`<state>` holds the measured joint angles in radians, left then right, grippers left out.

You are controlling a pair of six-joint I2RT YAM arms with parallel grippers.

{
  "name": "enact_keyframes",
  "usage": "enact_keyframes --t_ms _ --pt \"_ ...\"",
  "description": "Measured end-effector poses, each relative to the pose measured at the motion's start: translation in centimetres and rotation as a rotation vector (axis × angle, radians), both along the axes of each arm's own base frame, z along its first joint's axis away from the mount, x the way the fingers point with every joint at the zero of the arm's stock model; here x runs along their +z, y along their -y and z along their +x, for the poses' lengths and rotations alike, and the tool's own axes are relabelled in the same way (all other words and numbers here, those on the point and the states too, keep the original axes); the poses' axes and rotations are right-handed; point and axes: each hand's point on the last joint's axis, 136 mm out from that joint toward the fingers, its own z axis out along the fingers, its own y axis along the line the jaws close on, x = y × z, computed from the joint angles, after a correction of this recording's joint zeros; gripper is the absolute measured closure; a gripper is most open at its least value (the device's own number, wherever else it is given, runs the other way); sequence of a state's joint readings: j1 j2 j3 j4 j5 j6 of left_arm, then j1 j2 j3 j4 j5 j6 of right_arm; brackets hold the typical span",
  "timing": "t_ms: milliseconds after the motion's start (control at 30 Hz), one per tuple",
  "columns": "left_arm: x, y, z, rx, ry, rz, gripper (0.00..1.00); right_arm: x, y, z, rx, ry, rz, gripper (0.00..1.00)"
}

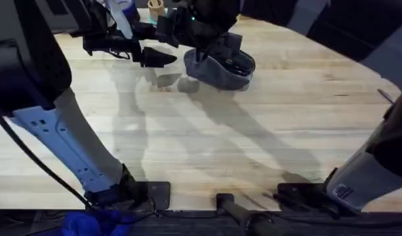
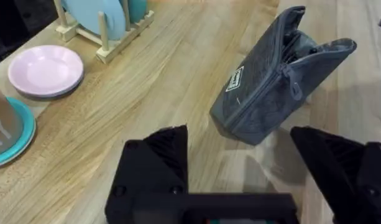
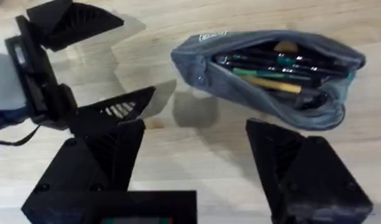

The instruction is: Unzip the bag, pick up the pens from the table one at a time and place them inside, then zip the bag closed.

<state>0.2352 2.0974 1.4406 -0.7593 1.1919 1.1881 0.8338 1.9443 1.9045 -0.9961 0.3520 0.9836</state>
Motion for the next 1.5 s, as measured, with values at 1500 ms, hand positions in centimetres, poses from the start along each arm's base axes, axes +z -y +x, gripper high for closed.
enact_keyframes --t_ms 1500 --pt "0.0 0.0 0.0 0.0 0.0 0.0 0.008 -4.3 -0.5 -1.0 -0.174 -0.126 0.028 0.005"
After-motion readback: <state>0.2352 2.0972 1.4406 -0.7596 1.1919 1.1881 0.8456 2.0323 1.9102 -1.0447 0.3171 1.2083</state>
